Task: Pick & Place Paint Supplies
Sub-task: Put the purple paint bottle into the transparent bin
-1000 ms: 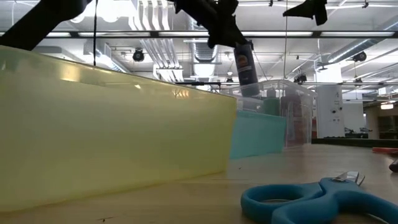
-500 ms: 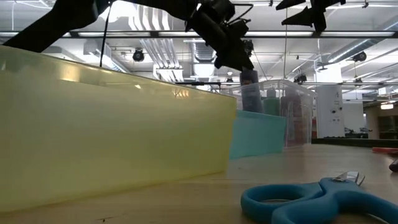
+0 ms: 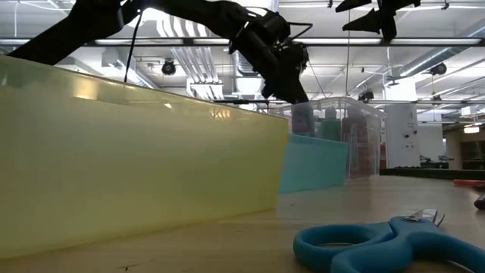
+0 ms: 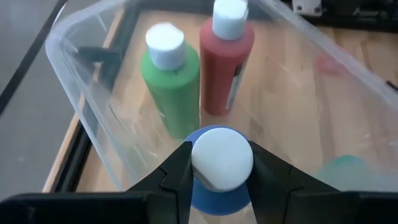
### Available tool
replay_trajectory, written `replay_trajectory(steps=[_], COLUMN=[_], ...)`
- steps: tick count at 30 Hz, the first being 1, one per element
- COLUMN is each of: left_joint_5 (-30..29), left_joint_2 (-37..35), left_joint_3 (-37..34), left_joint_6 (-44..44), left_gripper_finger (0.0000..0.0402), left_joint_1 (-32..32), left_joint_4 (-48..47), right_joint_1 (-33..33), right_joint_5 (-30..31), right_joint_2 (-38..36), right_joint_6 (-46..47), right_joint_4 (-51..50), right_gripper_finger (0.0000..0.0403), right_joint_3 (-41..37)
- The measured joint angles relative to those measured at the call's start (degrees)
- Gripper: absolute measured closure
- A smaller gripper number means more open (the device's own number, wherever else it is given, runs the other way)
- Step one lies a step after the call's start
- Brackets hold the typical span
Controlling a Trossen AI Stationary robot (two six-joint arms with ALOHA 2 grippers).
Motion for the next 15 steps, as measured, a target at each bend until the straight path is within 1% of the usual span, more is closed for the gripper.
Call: replay_trajectory(steps=[3,8,15], left_joint_5=[-0.02,-0.02,-0.02], left_joint_2=[0.00,0.00,0.00], left_joint_3=[-1.52,-2.86,-2.90], left_joint_6=[-0.13,-0.37,-0.33], left_gripper_finger=[0.0284,0.0284,0.0284], left_joint_1=[0.00,0.00,0.00], left_joint_4=[1.92,2.44,3.89], right_joint_1=[0.00,0.00,0.00], right_joint_5=[-0.01,-0.01,-0.01], right_joint_2=[0.00,-0.13,-0.37], right_joint_6=[0.00,0.07,0.02], right_joint_4=[0.00,0.00,0.00], right_gripper_finger=[0.0139,0.0139,0.0139], right_joint_3=[0.02,0.04,0.11])
